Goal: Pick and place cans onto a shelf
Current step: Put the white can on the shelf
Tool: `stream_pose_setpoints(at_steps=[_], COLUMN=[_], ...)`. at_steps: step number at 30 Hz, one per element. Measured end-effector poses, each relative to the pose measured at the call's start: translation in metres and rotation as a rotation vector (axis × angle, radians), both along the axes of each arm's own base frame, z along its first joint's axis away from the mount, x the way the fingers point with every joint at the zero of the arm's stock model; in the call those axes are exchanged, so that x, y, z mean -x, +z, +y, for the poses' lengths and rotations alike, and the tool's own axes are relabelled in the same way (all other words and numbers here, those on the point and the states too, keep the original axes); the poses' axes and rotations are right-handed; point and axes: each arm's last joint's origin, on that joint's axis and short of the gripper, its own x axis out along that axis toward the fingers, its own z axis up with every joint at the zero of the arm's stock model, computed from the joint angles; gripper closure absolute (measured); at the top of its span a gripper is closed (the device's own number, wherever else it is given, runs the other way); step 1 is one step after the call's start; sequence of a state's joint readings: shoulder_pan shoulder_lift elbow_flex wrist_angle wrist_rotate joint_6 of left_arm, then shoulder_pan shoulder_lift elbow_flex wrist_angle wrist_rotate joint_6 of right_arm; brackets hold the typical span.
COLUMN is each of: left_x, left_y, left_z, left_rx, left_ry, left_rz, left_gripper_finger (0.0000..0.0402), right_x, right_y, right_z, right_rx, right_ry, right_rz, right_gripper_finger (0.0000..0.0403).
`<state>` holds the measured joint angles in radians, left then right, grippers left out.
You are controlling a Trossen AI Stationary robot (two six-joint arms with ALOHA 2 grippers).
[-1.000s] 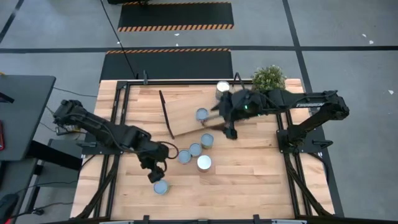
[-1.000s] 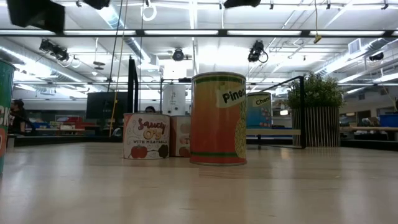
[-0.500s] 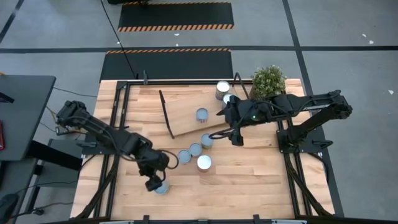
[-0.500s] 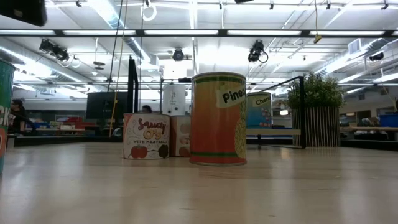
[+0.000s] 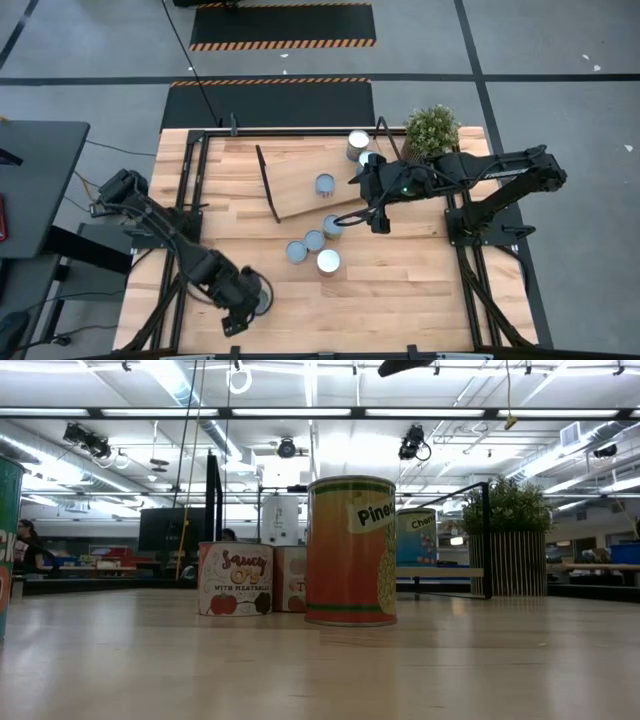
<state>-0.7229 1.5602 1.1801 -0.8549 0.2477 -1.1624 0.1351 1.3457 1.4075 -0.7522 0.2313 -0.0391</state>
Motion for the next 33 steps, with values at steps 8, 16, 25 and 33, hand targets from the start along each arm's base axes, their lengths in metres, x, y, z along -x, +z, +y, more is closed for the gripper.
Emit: stream_pose_setpoints(at_steps=[8,16,25,33], left_x=[0.005,-0.005,-0.012,-0.044], left_y=[-0.017,-0.018,0.021,0.028], left_z=[-0.026,-0.022,0.016,0.084], left_rx=[-0.032,-0.060,-0.114,-0.073], left_ry=[0.052,0.198,0.248,0.143], left_rz=[-0.002,-0.053,-0.290,-0.269], left_gripper_finger=[0.0108,0.0109,0.0109,0.0109], right_x=[0.000,0.000,0.003,-0.018], right_y=[-0.002,-0.002,0.002,-0.015], right_z=[-0.010,-0.031,-0.041,-0.048], right_rx=[-0.043,-0.065,0.026,-0.023], right_ry=[0.028,0.029,0.035,-0.007], right_rz=[0.029,0.033,0.057,0.090], right_gripper_finger=[0.0021,0.0021,0.0021,0.0019])
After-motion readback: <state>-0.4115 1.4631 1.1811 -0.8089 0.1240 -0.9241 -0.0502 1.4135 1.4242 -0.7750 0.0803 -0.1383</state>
